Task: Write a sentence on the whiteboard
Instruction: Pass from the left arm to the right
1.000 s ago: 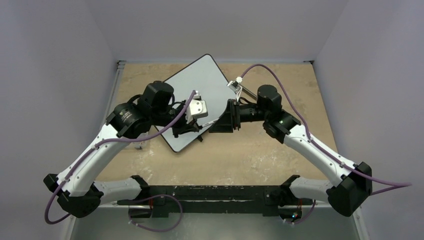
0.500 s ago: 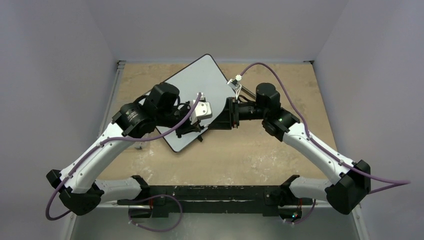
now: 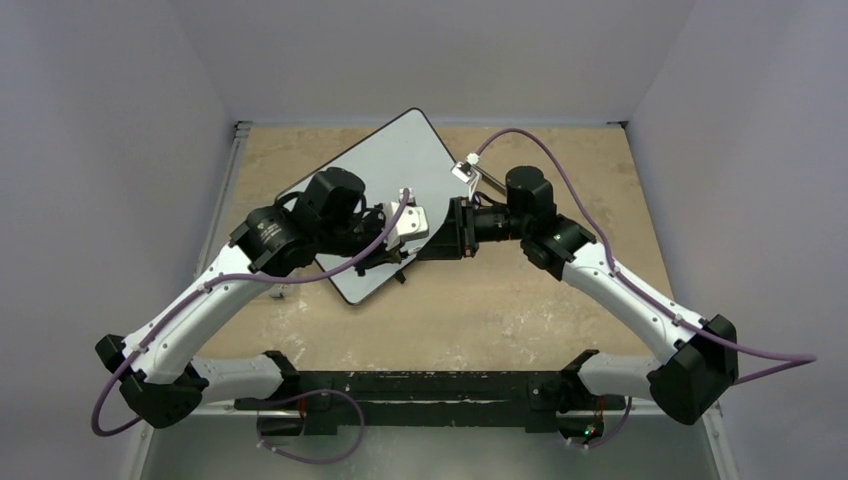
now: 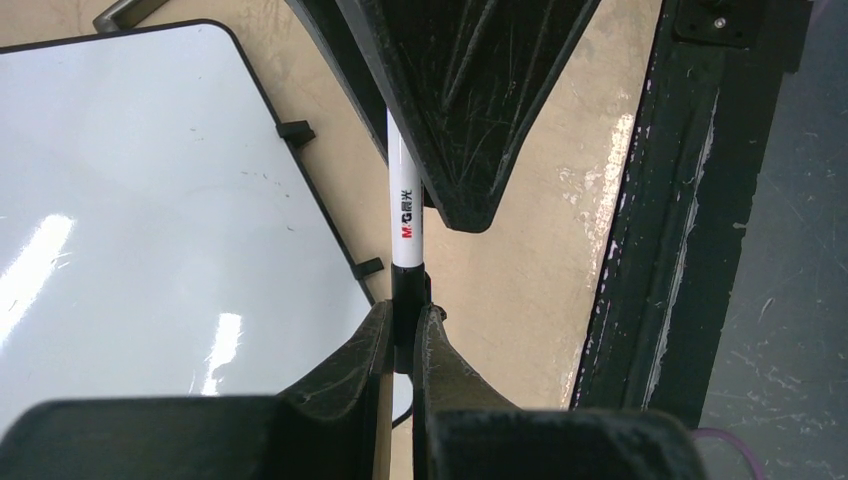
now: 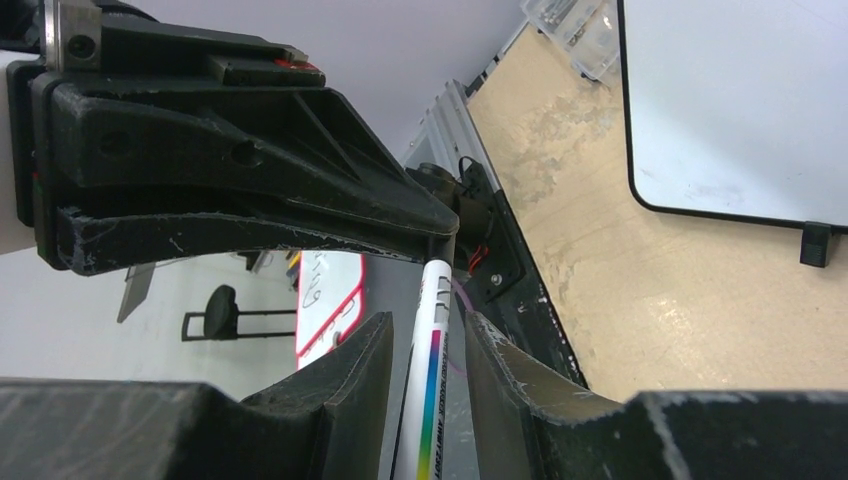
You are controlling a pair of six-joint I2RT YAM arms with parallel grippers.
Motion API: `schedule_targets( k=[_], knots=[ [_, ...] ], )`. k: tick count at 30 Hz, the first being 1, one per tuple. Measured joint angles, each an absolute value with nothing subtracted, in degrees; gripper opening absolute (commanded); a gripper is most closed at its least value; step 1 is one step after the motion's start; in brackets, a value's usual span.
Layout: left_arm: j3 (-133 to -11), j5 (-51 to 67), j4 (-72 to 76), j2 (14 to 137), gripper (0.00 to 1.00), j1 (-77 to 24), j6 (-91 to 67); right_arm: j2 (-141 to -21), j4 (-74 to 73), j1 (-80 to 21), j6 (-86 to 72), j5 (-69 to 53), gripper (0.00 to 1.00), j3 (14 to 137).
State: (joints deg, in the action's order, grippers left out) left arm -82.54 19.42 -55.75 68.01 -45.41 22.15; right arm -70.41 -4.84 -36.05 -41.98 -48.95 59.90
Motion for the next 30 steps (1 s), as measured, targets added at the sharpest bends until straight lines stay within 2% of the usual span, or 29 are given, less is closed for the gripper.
schedule_targets(
  k=[16,30],
  knots=[
    [-81.62,17.15,-55.55,68.69,0.00,-46.44,22.17,-71.31,-6.79,-35.99,-41.04,-48.38,0.28,60.93],
    [-81.06,14.50,-55.75,69.04,0.00,-47.77,22.26,-72.07,-7.73,-35.99,-40.91,-47.16,0.29,60.97]
  ],
)
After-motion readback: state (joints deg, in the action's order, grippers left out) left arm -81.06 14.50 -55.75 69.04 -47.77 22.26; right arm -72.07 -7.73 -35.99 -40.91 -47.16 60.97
